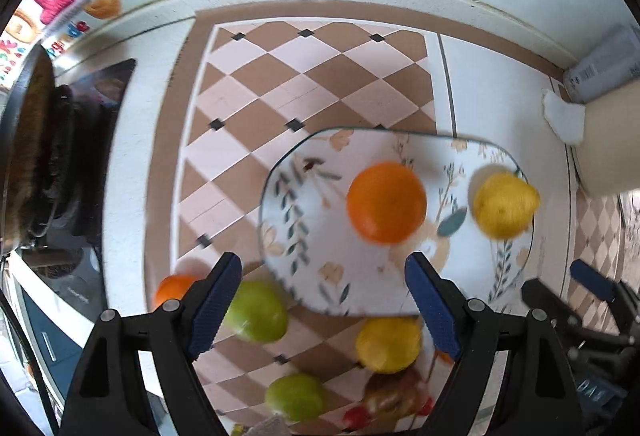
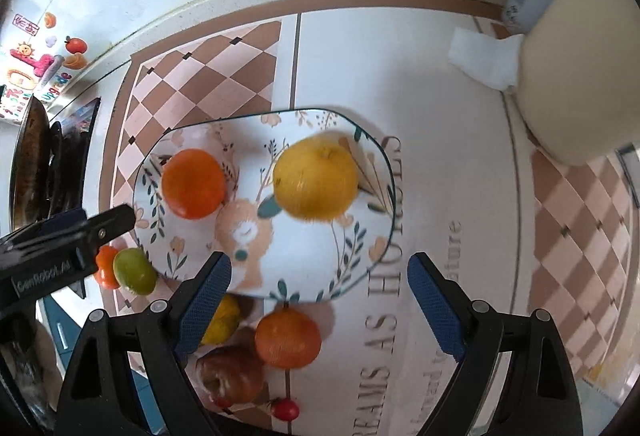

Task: Organize fruits
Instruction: 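Lift both open tools back from the plate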

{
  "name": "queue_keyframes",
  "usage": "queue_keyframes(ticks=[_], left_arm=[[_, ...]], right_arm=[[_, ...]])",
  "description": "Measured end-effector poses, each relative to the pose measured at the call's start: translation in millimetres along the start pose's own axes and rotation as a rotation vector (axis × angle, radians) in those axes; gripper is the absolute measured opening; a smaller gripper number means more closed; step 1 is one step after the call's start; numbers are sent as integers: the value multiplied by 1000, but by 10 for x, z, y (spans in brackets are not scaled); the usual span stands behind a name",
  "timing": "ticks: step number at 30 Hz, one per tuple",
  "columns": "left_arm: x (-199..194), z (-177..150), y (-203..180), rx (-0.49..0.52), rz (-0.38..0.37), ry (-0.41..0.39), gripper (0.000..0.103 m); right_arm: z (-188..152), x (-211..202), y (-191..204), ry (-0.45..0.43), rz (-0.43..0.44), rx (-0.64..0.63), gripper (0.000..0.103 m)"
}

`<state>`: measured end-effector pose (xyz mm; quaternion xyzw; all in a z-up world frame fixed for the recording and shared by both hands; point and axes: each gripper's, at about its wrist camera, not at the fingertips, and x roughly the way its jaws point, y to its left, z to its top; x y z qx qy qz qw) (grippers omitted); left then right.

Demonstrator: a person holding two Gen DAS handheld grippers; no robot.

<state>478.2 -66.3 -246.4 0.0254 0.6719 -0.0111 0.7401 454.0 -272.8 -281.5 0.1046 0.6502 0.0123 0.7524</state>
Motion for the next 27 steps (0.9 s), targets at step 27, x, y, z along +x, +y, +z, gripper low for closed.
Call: queue_keyframes(ticks=[27], left_arm=[[-1428, -1112, 155, 89, -105, -257, 83]], right_arm=[[-1136, -1729, 404, -249, -15, -13, 92]])
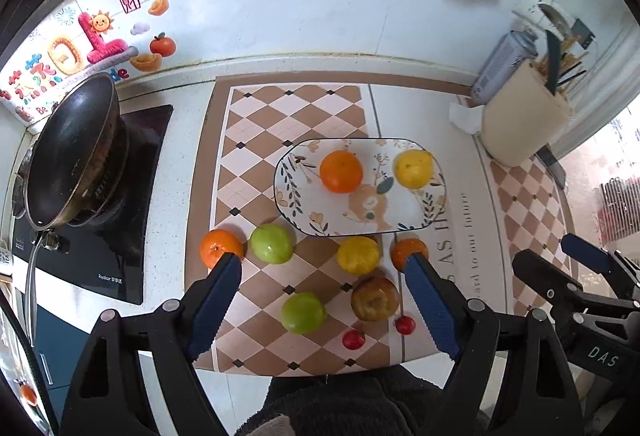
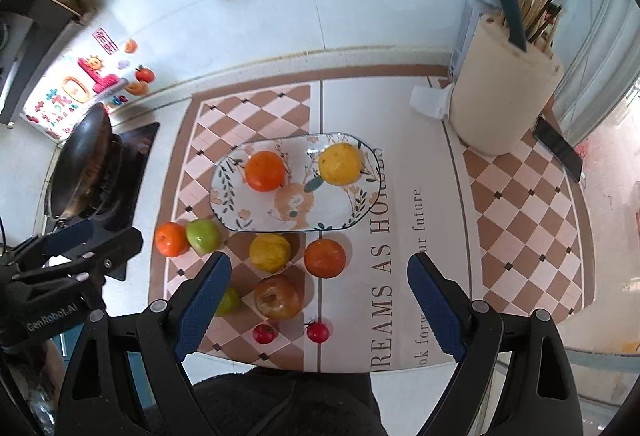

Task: Organize fruits
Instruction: 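Lift both open tools back from the plate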

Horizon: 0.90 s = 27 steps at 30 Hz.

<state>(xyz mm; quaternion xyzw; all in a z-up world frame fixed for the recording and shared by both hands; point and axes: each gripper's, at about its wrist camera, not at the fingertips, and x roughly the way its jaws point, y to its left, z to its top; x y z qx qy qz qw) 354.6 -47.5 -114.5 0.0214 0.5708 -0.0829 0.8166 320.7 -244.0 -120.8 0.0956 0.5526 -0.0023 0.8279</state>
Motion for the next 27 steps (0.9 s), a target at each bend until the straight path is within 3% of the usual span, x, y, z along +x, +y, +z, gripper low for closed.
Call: queue_keyframes(ticks=[12, 13, 15, 20, 27], left_arm=[[-228, -98, 33, -9, -7, -44, 84], [-208, -93, 41, -10, 3, -46, 85], [-121, -77, 64, -11, 19, -33, 101], [168, -84, 210, -52, 49, 12, 101], [800, -228, 409, -95, 89, 142, 101]], right_arm=[[-92, -241, 73, -22, 49, 6, 92], [-91, -205, 67, -15, 47, 8, 92], [-85, -140, 37, -11, 52, 16, 92], [-46, 232, -157, -2, 74, 46, 93], [-115, 1114, -461, 158, 107, 121, 93]])
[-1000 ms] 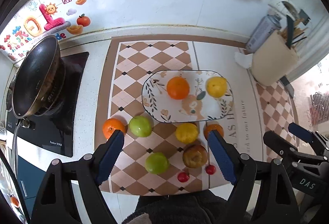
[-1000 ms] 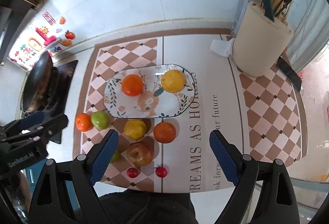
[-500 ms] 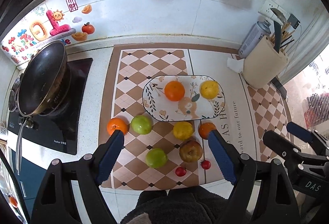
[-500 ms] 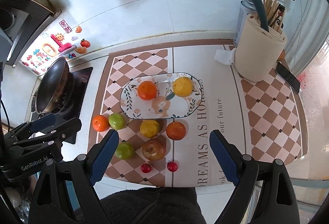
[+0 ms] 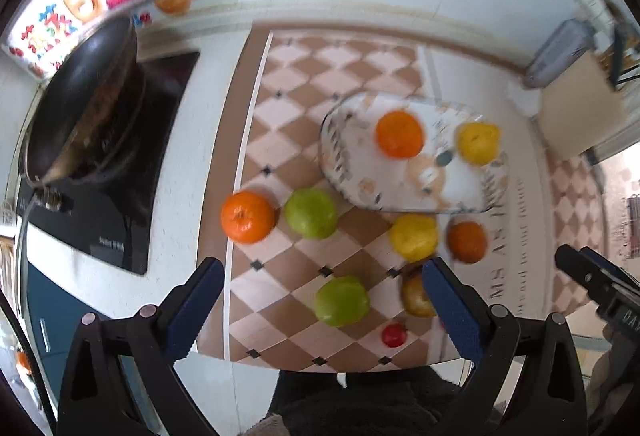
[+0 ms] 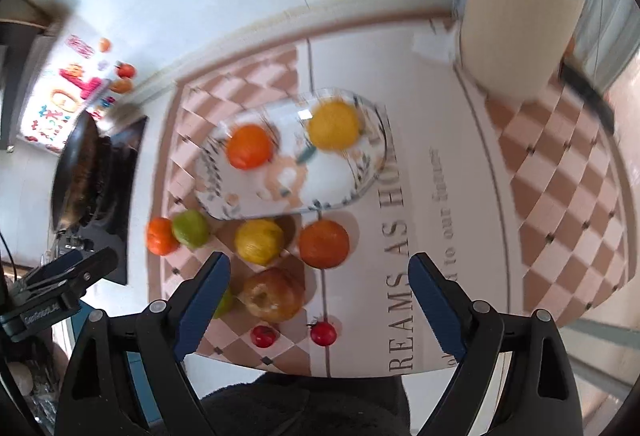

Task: Organize fruits
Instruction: 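Grasp a green apple with the left tool while the right grasps a dark orange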

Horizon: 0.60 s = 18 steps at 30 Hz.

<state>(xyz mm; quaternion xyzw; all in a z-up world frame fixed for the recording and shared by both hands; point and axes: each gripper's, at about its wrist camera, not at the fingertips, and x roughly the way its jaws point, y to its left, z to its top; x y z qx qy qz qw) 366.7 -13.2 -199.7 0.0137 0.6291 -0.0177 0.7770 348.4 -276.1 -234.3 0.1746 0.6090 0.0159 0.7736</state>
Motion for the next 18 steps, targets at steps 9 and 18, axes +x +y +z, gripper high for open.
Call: queue_keyframes(ticks=[9, 18], left_arm=[[876, -245, 14, -63, -41, 258, 101], [1292, -407, -4, -111, -93, 378, 100]], right_arm=[[71, 939, -101, 143, 9, 24, 83], [120, 1505, -25, 221, 28, -23, 59]])
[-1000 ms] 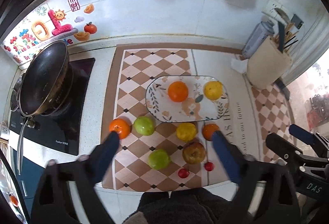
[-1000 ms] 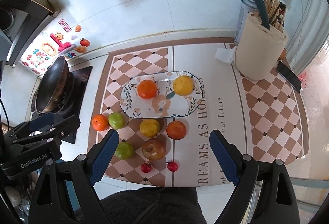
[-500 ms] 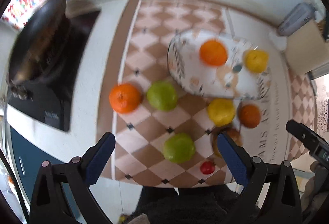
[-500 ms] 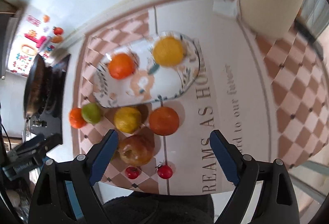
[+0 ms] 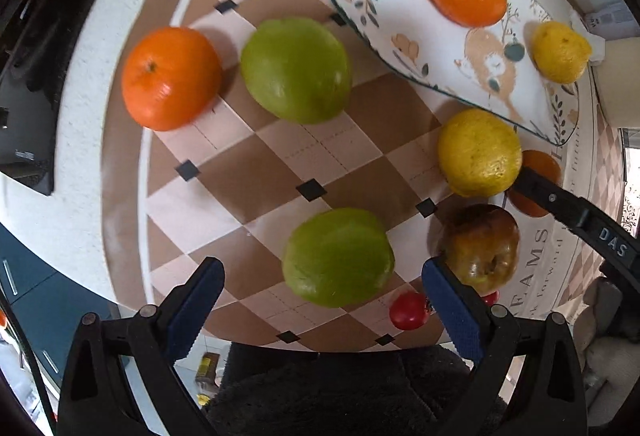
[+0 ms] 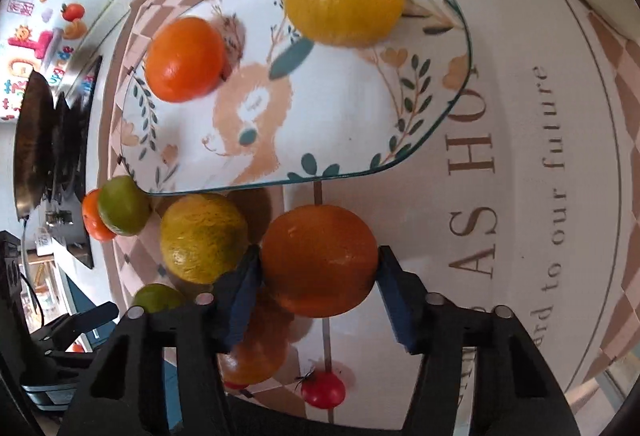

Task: Organize fruits
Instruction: 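Grasp a green apple with the left tool while the right grasps a dark orange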

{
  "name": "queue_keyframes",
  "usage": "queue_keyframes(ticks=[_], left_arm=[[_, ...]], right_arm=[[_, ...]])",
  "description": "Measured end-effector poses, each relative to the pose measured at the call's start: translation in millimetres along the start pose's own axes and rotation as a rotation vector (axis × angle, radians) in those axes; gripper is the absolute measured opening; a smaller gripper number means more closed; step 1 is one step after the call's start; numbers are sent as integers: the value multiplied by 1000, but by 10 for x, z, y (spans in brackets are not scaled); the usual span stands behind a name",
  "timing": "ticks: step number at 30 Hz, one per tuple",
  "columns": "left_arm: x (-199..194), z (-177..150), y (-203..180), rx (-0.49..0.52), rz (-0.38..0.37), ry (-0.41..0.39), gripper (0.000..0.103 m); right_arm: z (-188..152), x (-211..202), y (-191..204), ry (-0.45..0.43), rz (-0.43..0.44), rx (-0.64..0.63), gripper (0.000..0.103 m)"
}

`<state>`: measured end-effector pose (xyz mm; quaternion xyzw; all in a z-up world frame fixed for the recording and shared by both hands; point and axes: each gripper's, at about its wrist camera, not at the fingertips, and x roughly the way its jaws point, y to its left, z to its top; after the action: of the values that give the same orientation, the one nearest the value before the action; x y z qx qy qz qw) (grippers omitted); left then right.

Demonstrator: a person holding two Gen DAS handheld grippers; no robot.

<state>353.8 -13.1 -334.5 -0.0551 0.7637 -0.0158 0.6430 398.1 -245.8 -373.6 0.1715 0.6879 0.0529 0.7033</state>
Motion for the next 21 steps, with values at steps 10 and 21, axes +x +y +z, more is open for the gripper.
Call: queue_keyframes(ticks=[10, 21], left_arm=[[239, -98, -148, 24, 11, -3, 60], [217, -227, -342, 59, 56, -56, 60]], right_arm=[[-345, -94, -300, 49, -41, -14, 59], [-361, -84, -443, 18, 10, 51, 60]])
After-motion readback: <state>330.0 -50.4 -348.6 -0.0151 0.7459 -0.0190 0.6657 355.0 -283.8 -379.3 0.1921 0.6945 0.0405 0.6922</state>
